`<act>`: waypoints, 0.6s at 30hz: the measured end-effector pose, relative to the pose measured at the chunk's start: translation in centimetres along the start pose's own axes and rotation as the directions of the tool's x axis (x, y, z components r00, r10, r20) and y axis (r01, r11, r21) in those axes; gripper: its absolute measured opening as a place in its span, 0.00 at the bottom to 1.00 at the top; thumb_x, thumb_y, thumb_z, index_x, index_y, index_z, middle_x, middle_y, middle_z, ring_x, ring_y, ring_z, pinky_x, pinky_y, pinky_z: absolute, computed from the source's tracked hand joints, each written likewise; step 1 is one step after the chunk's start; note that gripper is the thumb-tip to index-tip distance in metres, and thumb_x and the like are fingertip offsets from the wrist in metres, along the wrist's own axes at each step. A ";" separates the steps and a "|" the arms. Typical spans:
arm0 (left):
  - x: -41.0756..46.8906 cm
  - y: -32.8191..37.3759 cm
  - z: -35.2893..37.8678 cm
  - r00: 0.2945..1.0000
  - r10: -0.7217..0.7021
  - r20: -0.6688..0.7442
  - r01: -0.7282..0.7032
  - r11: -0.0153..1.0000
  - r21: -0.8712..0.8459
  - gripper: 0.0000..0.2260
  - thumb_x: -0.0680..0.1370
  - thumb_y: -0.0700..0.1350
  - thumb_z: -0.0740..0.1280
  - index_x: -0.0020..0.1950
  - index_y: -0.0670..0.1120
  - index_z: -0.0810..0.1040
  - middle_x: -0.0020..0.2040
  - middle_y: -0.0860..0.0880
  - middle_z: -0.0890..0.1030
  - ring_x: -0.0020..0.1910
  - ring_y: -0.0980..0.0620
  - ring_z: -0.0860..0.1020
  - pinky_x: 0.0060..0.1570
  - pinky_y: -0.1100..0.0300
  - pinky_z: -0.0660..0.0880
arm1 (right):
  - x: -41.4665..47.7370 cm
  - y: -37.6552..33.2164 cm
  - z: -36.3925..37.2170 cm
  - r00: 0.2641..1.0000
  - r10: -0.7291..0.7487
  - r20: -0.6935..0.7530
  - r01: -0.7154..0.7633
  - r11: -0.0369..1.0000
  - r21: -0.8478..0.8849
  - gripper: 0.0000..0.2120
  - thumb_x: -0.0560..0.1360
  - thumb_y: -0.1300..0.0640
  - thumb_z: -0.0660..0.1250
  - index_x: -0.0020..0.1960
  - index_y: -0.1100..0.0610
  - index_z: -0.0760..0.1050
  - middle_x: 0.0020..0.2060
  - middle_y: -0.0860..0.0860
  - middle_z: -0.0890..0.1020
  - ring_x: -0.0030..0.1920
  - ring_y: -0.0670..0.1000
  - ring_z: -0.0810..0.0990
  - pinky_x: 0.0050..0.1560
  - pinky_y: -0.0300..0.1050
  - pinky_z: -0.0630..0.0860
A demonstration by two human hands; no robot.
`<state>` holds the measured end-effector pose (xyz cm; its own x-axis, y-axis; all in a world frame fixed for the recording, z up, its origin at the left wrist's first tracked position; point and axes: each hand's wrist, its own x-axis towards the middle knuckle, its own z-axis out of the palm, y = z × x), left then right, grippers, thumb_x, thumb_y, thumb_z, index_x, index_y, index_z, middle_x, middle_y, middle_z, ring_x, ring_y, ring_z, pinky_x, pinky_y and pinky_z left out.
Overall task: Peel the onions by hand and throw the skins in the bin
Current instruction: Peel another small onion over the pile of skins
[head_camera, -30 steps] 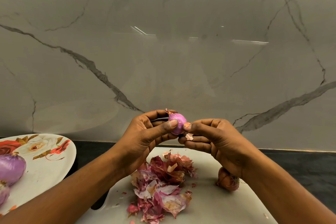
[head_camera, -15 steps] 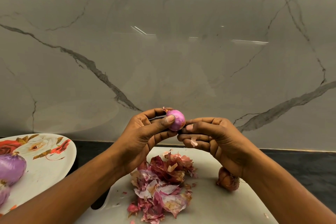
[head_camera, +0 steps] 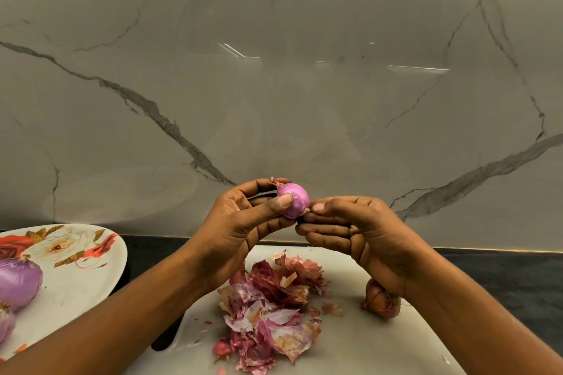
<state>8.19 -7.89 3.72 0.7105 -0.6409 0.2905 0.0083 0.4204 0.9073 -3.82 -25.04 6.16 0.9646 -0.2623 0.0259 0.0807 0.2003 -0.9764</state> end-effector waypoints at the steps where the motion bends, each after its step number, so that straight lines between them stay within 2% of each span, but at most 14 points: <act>1: 0.0 0.0 0.0 1.000 0.004 -0.004 -0.004 1.000 0.009 0.25 0.71 0.41 0.75 0.67 0.40 0.78 0.61 0.41 0.85 0.60 0.40 0.85 0.58 0.53 0.83 | -0.1 -0.1 0.1 1.000 0.010 0.007 -0.010 1.000 0.006 0.17 0.67 0.59 0.75 0.54 0.67 0.85 0.50 0.66 0.87 0.49 0.62 0.89 0.49 0.48 0.87; 5: -0.1 -0.4 0.2 0.999 0.033 -0.025 -0.031 0.998 0.046 0.22 0.70 0.39 0.75 0.65 0.41 0.80 0.59 0.42 0.87 0.59 0.43 0.85 0.56 0.56 0.83 | -0.1 -0.2 0.0 0.999 0.041 -0.011 -0.042 0.993 -0.114 0.21 0.68 0.55 0.77 0.56 0.67 0.84 0.49 0.64 0.88 0.48 0.61 0.89 0.48 0.48 0.87; 10: -0.1 -0.6 0.1 0.998 0.046 -0.047 -0.041 0.993 0.109 0.24 0.68 0.39 0.77 0.64 0.43 0.81 0.57 0.44 0.87 0.59 0.44 0.86 0.59 0.54 0.83 | 0.0 0.0 -0.1 0.999 0.037 -0.022 -0.041 0.979 -0.202 0.11 0.75 0.61 0.75 0.54 0.68 0.84 0.47 0.64 0.88 0.46 0.61 0.90 0.45 0.46 0.87; 14: -0.2 -0.5 0.2 0.998 0.040 -0.040 -0.035 0.994 0.106 0.24 0.67 0.39 0.77 0.63 0.43 0.81 0.57 0.44 0.87 0.58 0.44 0.86 0.57 0.57 0.83 | 0.0 0.0 -0.2 0.999 0.025 -0.028 -0.030 0.972 -0.231 0.09 0.77 0.63 0.73 0.53 0.68 0.84 0.46 0.64 0.88 0.46 0.61 0.90 0.45 0.46 0.87; 18: -0.2 -0.5 0.3 0.998 0.043 -0.045 -0.038 0.992 0.123 0.24 0.67 0.40 0.77 0.64 0.42 0.81 0.57 0.43 0.87 0.58 0.43 0.86 0.59 0.55 0.83 | -0.1 0.0 -0.1 0.999 0.004 -0.050 -0.018 0.959 -0.282 0.07 0.78 0.62 0.73 0.52 0.66 0.84 0.44 0.62 0.88 0.45 0.60 0.90 0.44 0.46 0.87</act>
<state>7.83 -8.16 3.32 0.7408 -0.5928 0.3158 -0.1050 0.3621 0.9262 -3.92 -25.09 6.12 0.9511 -0.3087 0.0114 -0.0104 -0.0689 -0.9976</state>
